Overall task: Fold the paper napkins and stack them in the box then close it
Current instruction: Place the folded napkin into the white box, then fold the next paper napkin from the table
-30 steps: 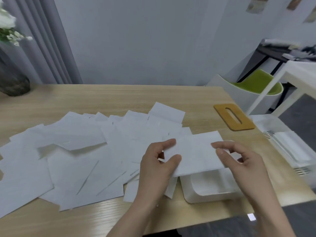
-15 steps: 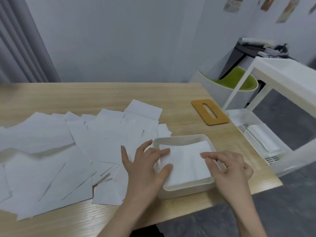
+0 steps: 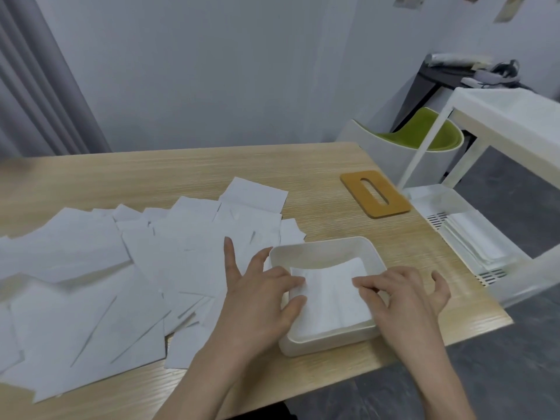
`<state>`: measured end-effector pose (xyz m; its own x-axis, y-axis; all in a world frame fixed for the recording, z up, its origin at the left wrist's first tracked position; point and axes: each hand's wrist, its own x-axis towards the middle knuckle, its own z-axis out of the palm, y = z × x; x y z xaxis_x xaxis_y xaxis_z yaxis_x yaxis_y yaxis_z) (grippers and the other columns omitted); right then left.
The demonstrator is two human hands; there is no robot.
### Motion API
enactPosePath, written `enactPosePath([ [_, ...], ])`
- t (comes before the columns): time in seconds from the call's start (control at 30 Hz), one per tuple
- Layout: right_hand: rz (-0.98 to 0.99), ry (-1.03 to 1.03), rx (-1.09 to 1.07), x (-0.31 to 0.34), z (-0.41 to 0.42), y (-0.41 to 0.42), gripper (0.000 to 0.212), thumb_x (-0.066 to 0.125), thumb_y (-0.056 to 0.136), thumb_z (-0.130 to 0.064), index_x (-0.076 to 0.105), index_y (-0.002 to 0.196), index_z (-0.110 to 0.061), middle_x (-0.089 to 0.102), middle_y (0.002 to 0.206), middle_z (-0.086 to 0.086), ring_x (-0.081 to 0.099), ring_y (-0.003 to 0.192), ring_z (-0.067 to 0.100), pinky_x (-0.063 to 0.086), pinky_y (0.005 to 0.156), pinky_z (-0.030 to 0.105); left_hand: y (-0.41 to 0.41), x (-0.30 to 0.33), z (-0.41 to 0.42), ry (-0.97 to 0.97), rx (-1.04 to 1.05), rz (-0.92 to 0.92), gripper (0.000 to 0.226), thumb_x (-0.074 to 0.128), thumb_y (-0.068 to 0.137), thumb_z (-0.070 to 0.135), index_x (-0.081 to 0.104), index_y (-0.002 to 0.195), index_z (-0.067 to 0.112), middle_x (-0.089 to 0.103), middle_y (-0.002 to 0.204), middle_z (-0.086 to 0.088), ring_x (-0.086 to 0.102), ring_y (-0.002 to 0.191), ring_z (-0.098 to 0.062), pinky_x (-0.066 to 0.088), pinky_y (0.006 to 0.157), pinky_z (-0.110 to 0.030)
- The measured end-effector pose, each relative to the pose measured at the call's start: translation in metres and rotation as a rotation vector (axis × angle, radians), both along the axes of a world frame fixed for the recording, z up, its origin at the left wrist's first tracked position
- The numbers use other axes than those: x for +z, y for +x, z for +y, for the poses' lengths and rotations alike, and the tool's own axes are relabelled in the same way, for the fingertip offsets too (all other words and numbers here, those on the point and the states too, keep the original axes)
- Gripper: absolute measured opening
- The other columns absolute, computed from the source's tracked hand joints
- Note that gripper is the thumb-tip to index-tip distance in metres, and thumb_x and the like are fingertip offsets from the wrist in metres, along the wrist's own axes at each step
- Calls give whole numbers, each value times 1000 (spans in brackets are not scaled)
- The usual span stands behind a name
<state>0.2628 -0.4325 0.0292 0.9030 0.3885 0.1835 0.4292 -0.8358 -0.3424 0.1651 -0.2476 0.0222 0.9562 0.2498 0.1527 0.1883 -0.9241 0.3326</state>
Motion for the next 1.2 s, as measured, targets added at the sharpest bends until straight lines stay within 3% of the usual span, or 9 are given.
enactPosePath([
  [0.43, 14, -168, -7, 2, -3, 6, 20, 51, 94, -32, 64, 102, -45, 59, 91, -23, 40, 116, -1, -11, 108, 38, 2, 0, 1, 61, 4, 61, 38, 31, 99, 49, 61, 123, 46, 57, 107, 23, 19, 145, -12, -43, 98, -50],
  [0.7, 78, -226, 32, 3, -3, 9, 24, 41, 98, -39, 65, 102, -43, 66, 92, -19, 41, 116, -4, -22, 108, 41, 1, 2, 0, 46, -3, 75, 41, 29, 100, 48, 62, 123, 44, 58, 112, 24, 18, 145, -10, -44, 96, -48],
  [0.93, 44, -224, 41, 9, -2, 1, 24, 52, 93, -44, 58, 117, -46, 49, 134, -25, 22, 137, -1, -19, 109, 41, -2, 1, 0, -19, -14, 9, 37, 32, 100, 51, 62, 120, 42, 45, 132, 26, 21, 141, -2, -41, 101, -47],
  [1.1, 12, -199, 57, 13, 0, -3, 24, 52, 92, -46, 58, 116, -47, 49, 135, -24, 21, 138, -1, -16, 110, 39, -7, -3, 1, -140, -8, -93, 28, 42, 96, 49, 63, 110, 38, 39, 145, 16, 25, 140, 3, -36, 107, -42],
  [1.2, -18, -138, 76, 17, 5, -7, 22, 56, 91, -43, 61, 113, -44, 55, 130, -20, 26, 137, 0, -14, 111, 38, -10, -3, 3, -238, -2, -164, 35, 40, 90, 51, 62, 114, 38, 41, 143, 15, 27, 138, 8, -28, 113, -40],
])
